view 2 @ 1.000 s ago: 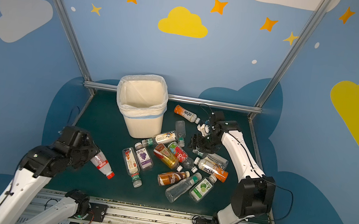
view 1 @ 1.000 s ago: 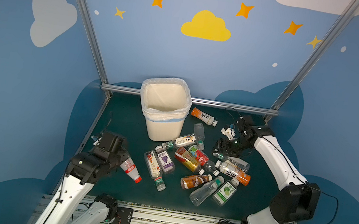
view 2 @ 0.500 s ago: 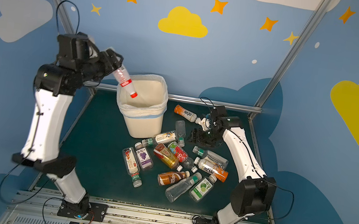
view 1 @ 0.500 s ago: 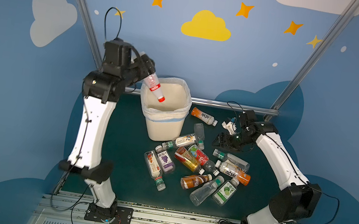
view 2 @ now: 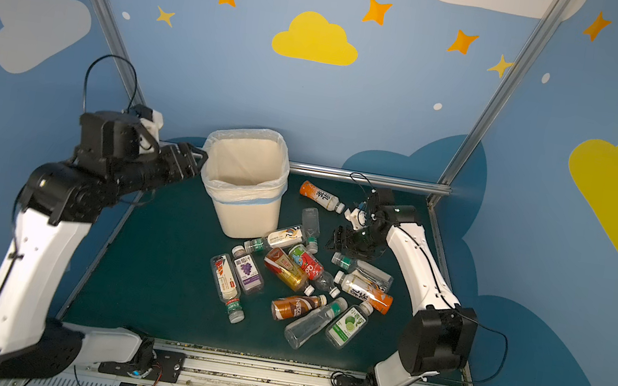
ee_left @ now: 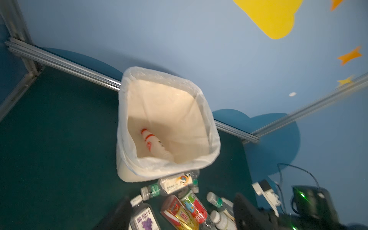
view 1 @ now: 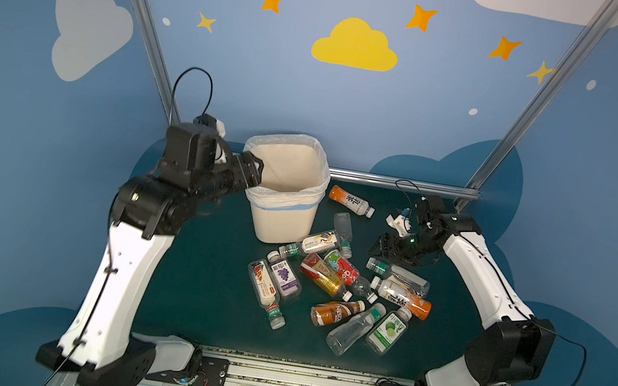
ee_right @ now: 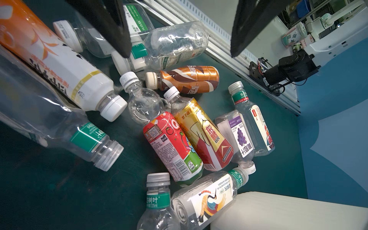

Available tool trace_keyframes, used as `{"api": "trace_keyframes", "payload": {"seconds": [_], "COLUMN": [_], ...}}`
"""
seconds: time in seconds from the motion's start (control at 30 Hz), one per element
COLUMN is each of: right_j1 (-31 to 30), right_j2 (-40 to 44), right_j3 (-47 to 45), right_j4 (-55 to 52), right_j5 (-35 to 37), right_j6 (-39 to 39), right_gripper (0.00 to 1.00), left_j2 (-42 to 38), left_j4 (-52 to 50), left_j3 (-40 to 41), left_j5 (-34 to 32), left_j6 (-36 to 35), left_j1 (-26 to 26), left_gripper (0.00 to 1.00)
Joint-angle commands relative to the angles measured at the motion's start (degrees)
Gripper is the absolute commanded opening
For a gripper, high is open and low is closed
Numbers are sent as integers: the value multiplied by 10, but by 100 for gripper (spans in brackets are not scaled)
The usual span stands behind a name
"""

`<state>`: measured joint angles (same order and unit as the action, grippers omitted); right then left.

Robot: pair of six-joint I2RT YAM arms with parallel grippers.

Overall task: Throw the plastic bottles in the bin
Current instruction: Throw the plastic bottle into the trash bin, then pick up the plastic bottle from the center of the table.

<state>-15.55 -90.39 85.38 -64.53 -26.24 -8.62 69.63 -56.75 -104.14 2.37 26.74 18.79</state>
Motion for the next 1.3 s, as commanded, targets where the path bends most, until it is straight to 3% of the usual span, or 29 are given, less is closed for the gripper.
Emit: {"api": "trace_keyframes", "payload": {"seconds": [0.0, 0.2, 0.33, 0.43, 0.83, 1.27], "right_j1": [3, 3, 2, 0, -2, -8], "right_j2": [15, 34, 63, 84, 150, 213], "right_j3": [-16, -51, -90, -116, -189, -241], "right_j4": [10, 22, 34, 42, 26, 6], "right_j5": [-12, -17, -17, -16, 11, 40], "right_j6": [-5, -20, -35, -45, -66, -83], "right_gripper": [79, 75, 75, 74, 70, 70], "left_j2": [-26, -55, -28, 6, 132, 302], "left_j4": [-23, 0, 37, 57, 128, 71], "left_j3": [141, 315, 342, 343, 345, 245], "left_j5": [-46, -104, -134, -108, 10, 91], "left_j6": [-18, 76, 83, 50, -3, -126], "left_j1": [63, 219, 303, 337, 372, 378], "left_gripper": [71, 71, 70, 67, 67, 59]}}
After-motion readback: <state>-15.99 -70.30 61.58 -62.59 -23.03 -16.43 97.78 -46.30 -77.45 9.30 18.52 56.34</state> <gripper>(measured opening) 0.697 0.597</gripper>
